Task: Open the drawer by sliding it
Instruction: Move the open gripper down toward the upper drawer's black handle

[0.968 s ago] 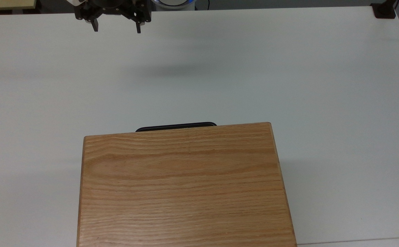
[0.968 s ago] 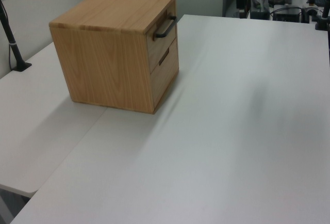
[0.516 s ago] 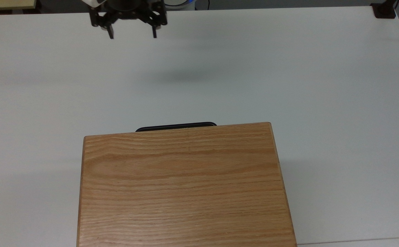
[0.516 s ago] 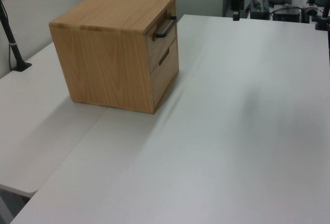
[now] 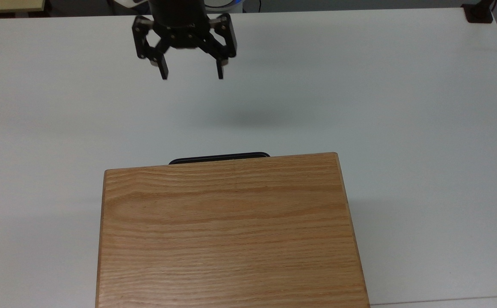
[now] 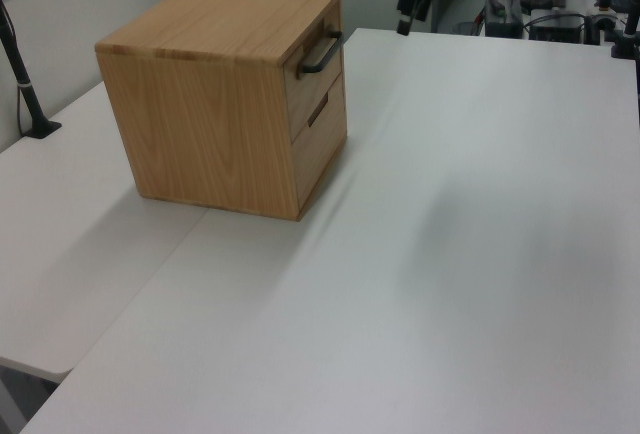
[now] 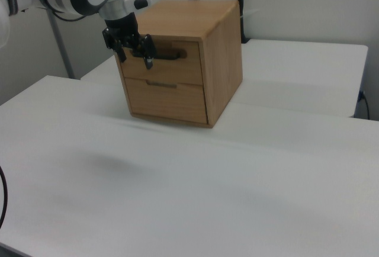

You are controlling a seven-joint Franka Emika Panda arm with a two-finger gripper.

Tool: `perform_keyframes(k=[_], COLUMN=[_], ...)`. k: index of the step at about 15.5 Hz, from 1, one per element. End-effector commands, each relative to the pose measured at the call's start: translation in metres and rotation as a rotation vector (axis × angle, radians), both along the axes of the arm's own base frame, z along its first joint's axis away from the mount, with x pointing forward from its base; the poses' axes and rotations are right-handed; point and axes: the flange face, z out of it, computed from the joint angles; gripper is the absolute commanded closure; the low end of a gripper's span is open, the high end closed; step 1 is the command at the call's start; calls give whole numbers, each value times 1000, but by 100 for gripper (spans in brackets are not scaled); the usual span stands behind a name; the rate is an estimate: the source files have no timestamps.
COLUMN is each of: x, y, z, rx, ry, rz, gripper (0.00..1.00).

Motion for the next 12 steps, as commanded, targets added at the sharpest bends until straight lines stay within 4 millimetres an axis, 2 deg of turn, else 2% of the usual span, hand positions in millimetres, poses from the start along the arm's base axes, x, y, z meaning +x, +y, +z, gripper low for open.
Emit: perform_keyframes(k=[1, 3, 4, 6, 8, 10, 12], x=[10, 10, 11, 16, 21, 32, 48], y=[17, 15, 14, 12, 20, 33, 62], z=[-15, -14, -16, -11, -3, -17, -41], rx=[-106, -222, -266, -357, -411, -546, -659], ry=[-54, -60, -55, -80, -143, -129, -159], rz=[370, 648, 718, 740, 759, 851, 927], gripper=[0, 0, 0, 0, 0, 1, 13])
